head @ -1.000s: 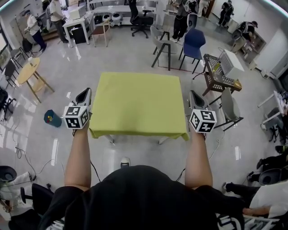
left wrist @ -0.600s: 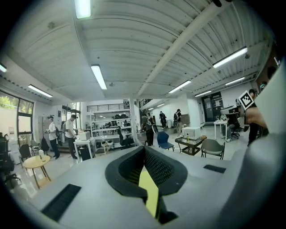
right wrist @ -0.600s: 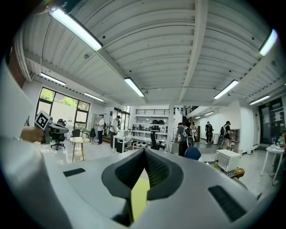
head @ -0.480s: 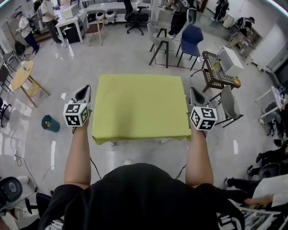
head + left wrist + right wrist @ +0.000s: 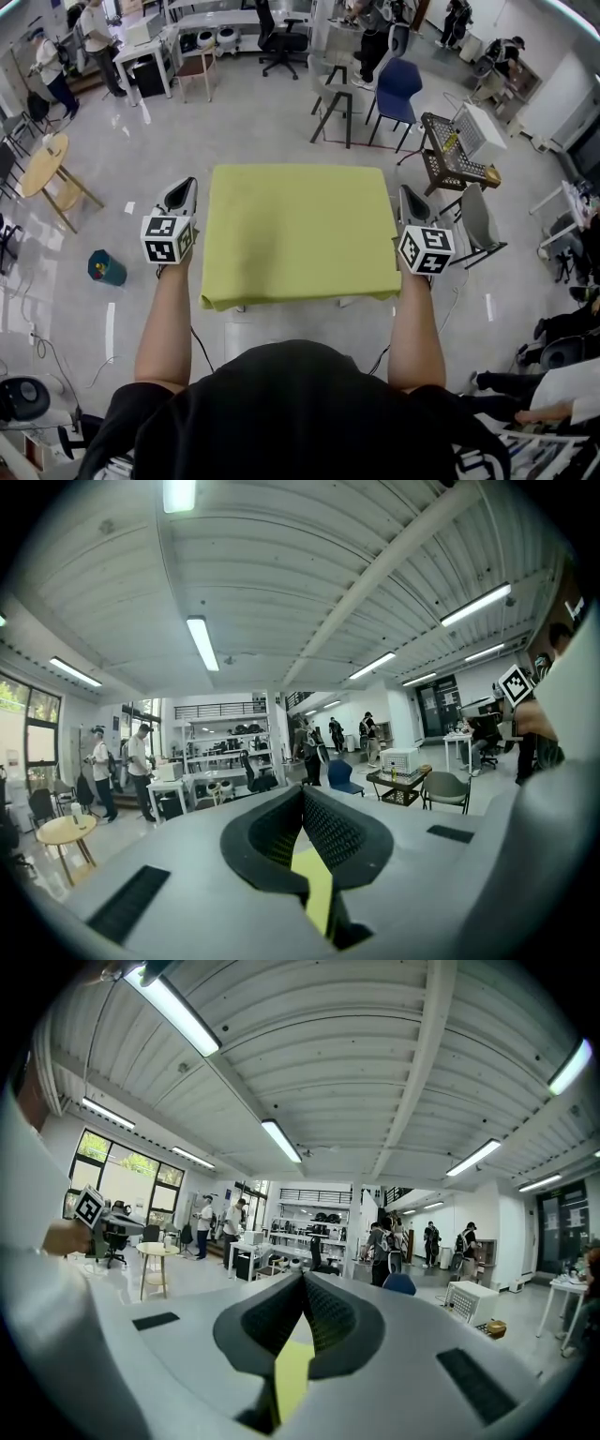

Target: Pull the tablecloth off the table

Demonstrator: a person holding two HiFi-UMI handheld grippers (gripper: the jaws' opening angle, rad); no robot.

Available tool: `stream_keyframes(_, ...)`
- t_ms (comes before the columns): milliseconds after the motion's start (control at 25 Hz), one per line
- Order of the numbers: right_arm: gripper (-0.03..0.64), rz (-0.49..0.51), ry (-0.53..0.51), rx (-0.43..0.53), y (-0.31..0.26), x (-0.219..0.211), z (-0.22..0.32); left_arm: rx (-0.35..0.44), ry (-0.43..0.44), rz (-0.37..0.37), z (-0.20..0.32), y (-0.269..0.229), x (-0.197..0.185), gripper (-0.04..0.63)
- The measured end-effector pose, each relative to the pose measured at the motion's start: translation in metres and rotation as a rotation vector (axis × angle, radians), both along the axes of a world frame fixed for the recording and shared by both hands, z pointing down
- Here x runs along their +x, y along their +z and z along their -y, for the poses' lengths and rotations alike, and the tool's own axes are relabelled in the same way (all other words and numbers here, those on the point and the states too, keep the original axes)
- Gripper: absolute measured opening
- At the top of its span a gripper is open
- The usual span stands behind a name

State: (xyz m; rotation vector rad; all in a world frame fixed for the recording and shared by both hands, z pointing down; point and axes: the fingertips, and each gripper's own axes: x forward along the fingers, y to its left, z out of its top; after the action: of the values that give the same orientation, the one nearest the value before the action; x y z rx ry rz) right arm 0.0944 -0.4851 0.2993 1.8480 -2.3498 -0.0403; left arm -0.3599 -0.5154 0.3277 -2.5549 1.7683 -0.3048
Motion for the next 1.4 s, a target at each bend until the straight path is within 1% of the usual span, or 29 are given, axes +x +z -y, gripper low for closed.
stream_keyframes(200,0.012,0.0,-0.011,-0.003,0.004,0.002,0.011,-0.005,-0.024,-0.004,0.007,0.006,-0.004,0.021)
stream_keyframes(320,0.012,0.005,-0.02,-0.001,0.005,0.011,0.021,-0.003,-0.036,-0.002,0.013,0.006,0.001,0.021)
stream_keyframes(440,0.012,0.007,-0.028,-0.003,0.004,0.021,0.03,-0.009,-0.034,0.004,0.016,0.005,0.014,0.021)
stream_keyframes(680,0.012,0.03,-0.04,-0.015,0.015,0.057,0.04,-0.027,-0.033,0.024,0.02,0.016,0.051,0.021)
stream_keyframes(920,0.012,0.025,-0.049,-0.053,0.035,0.08,0.049,-0.049,-0.056,0.023,0.025,0.027,0.061,0.021)
stream_keyframes(1000,0.013,0.021,-0.052,-0.078,0.045,0.087,0.053,-0.068,-0.064,0.024,0.027,0.034,0.062,0.021)
stream_keyframes(1120,0.014,0.019,-0.049,-0.12,0.065,0.098,0.056,-0.118,-0.071,0.03,0.029,0.056,0.061,0.023)
stream_keyframes(1240,0.014,0.013,-0.045,-0.17,0.095,0.112,0.058,-0.173,-0.082,0.034,0.03,0.083,0.056,0.023)
stream_keyframes(1400,0.014,-0.004,-0.032,-0.242,0.137,0.135,0.06,-0.251,-0.091,0.019,0.027,0.115,0.054,0.023)
